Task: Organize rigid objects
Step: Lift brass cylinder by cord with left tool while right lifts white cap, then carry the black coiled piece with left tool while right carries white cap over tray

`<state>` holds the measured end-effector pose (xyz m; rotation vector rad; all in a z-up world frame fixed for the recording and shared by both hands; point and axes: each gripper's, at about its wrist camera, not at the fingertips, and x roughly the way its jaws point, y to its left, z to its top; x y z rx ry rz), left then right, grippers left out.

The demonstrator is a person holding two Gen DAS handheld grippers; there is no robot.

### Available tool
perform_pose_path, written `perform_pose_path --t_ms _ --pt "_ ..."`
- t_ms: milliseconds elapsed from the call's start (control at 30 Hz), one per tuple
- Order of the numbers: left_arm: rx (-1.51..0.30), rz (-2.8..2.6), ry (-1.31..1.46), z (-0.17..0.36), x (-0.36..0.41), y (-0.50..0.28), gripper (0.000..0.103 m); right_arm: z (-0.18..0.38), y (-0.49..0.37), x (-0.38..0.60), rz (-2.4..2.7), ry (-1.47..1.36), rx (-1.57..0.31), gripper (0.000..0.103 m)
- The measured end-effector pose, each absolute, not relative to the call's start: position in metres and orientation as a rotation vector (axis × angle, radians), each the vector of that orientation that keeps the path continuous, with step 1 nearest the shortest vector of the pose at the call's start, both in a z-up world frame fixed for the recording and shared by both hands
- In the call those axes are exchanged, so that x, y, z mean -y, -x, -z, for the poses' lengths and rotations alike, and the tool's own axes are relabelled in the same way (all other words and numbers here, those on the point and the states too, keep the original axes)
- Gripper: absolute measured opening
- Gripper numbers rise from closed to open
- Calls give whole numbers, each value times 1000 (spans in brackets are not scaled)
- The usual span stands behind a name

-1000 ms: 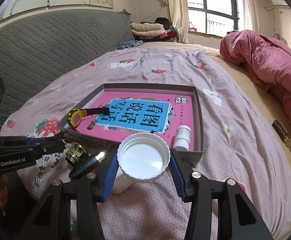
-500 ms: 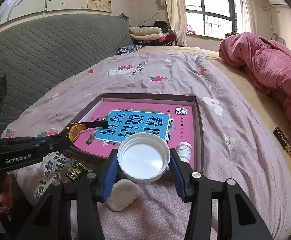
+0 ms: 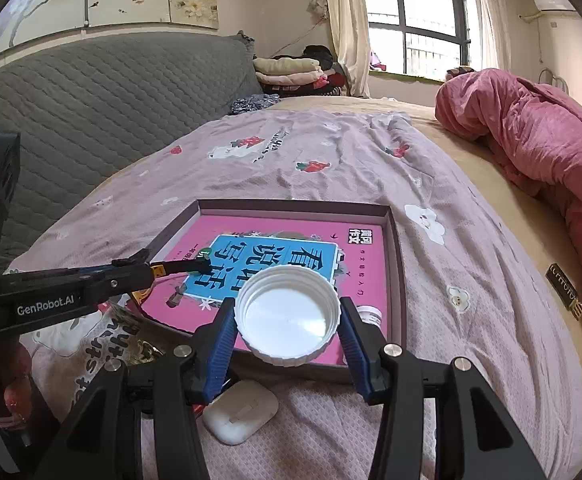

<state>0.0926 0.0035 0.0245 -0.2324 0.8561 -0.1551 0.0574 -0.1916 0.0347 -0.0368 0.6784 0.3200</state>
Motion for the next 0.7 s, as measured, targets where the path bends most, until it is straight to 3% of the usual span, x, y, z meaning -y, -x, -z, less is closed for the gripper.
perform_pose_path --t_ms 700 --pt "-906 137 260 -2 -9 -120 22 -24 -79 191 -300 22 -708 50"
